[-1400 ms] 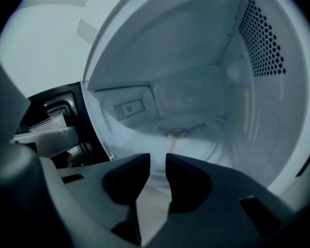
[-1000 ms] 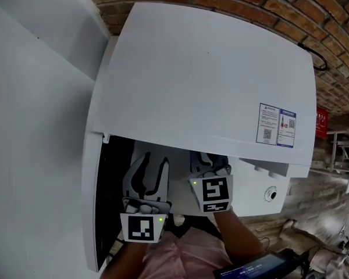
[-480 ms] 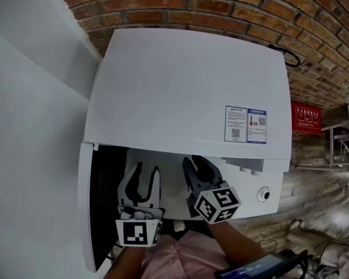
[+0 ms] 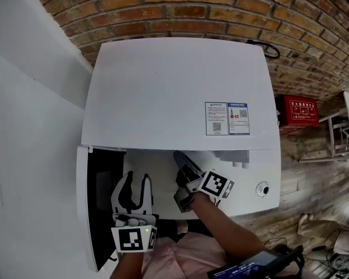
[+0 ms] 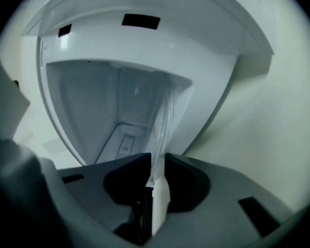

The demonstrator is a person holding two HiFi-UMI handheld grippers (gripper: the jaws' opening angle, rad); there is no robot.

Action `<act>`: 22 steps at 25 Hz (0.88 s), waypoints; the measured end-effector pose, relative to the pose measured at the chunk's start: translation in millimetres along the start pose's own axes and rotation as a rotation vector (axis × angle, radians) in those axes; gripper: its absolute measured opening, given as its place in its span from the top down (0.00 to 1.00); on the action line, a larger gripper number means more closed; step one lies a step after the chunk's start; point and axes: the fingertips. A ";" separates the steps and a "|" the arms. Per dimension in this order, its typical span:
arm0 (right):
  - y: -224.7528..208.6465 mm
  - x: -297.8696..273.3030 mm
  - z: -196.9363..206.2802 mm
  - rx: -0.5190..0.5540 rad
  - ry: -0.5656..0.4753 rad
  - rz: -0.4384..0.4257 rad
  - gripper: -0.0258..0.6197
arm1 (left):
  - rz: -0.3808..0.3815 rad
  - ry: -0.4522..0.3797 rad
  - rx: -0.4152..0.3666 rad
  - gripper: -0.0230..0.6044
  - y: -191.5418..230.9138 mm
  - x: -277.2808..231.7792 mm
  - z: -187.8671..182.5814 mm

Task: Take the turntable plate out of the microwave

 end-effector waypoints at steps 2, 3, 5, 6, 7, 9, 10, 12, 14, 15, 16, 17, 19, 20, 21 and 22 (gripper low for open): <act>2.9 5.9 0.3 0.002 -0.022 -0.009 0.88 | 0.000 -0.004 -0.001 0.72 -1.7 2.2 -0.2; 3.8 8.9 2.2 -0.006 -0.029 -0.021 0.89 | 0.001 -0.006 -0.001 0.72 -3.0 3.3 -0.2; 7.1 14.7 7.9 -0.010 -0.035 -0.053 0.89 | 0.004 -0.008 0.000 0.72 -5.7 5.0 -0.2; 7.7 18.2 11.4 -0.008 -0.034 -0.059 0.89 | 0.006 -0.009 -0.001 0.72 -7.2 5.2 -0.4; 7.4 21.6 14.8 -0.006 -0.032 -0.059 0.89 | 0.007 -0.010 -0.001 0.72 -8.6 5.1 -0.5; 11.5 25.5 18.9 0.012 -0.030 -0.082 0.89 | 0.011 -0.009 -0.001 0.72 -11.4 5.1 -0.4; 14.2 26.3 19.7 0.026 -0.030 -0.097 0.88 | 0.013 -0.009 -0.001 0.72 -12.4 5.3 -0.1; 15.4 26.8 19.2 0.051 -0.032 -0.111 0.88 | 0.016 -0.009 -0.001 0.72 -14.1 5.9 0.2; 14.6 23.7 13.8 0.067 -0.040 -0.126 0.86 | 0.017 -0.010 -0.002 0.72 -14.1 7.2 0.4; 12.9 20.7 10.0 0.060 -0.044 -0.130 0.84 | 0.015 -0.011 -0.002 0.72 -13.3 7.9 0.5; 9.3 17.2 6.4 0.038 -0.047 -0.128 0.81 | 0.012 -0.011 -0.003 0.72 -12.1 8.8 0.6; 5.1 13.5 3.4 0.008 -0.047 -0.122 0.79 | 0.009 -0.011 -0.003 0.72 -10.5 9.7 0.7; 1.9 5.7 -2.0 -0.038 -0.043 -0.128 0.75 | 0.002 -0.012 -0.004 0.72 -7.1 11.4 0.5; 1.8 2.9 -3.6 -0.050 -0.042 -0.133 0.75 | -0.002 -0.012 -0.004 0.72 -5.4 12.1 0.5; 2.1 1.5 -3.9 -0.056 -0.042 -0.137 0.79 | -0.005 -0.012 -0.003 0.72 -4.0 12.6 0.6; 3.0 1.6 -3.1 -0.053 -0.042 -0.142 0.83 | -0.007 -0.012 -0.003 0.72 -3.0 13.0 0.8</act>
Point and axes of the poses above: the fingertips, and each gripper's own axes: x backward along the fingers, y to its left, z out of its underside, and after that the axes turned 8 degrees about y, right-handed
